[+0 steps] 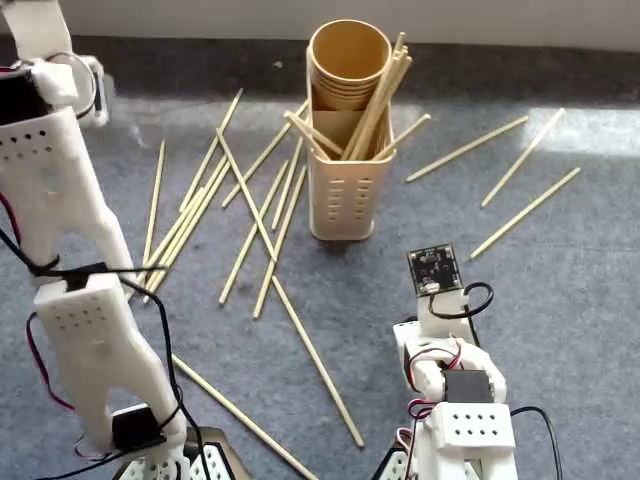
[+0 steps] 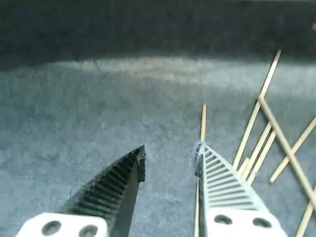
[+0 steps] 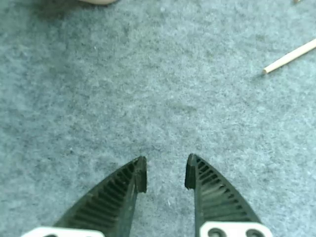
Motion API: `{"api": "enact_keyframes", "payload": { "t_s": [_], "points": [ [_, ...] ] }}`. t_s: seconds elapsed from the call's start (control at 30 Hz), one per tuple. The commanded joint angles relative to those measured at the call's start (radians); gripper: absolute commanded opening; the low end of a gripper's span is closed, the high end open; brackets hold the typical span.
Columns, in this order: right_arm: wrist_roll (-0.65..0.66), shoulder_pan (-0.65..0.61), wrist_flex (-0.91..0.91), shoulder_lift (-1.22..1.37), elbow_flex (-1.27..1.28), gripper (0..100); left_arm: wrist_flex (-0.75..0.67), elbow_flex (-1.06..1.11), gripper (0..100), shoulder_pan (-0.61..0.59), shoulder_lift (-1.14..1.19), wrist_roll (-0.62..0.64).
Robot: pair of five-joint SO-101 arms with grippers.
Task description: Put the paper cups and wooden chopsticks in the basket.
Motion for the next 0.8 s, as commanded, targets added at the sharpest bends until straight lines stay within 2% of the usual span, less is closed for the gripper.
{"api": "enact_keyframes", "payload": {
  "t_s": [0.0, 0.07, 0.13, 0.37, 0.67, 0.73, 0.77],
  "points": [
    [0.012, 0.007, -0.018, -0.012, -0.004, 14.3, 0.014, 0.272, 20, 0.012, 0.090, -0.353],
    [0.012, 0.007, -0.018, -0.012, -0.004, 14.3, 0.014, 0.372, 20, 0.047, 0.136, -0.473],
    [0.012, 0.007, -0.018, -0.012, -0.004, 14.3, 0.014, 0.429, 23, 0.088, 0.176, -0.525],
    [0.012, 0.007, -0.018, -0.012, -0.002, 14.3, 0.009, 0.437, 25, 0.162, 0.283, -0.534],
    [0.012, 0.007, -0.018, -0.012, -0.002, 14.3, -0.058, 0.437, 25, 0.139, 0.414, -0.531],
    [0.012, 0.007, -0.018, -0.012, -0.002, 14.3, -0.055, 0.437, 21, 0.137, 0.418, -0.534],
    [0.012, 0.007, -0.018, -0.012, -0.002, 14.3, -0.051, 0.437, 16, 0.139, 0.417, -0.534]
  ]
}}
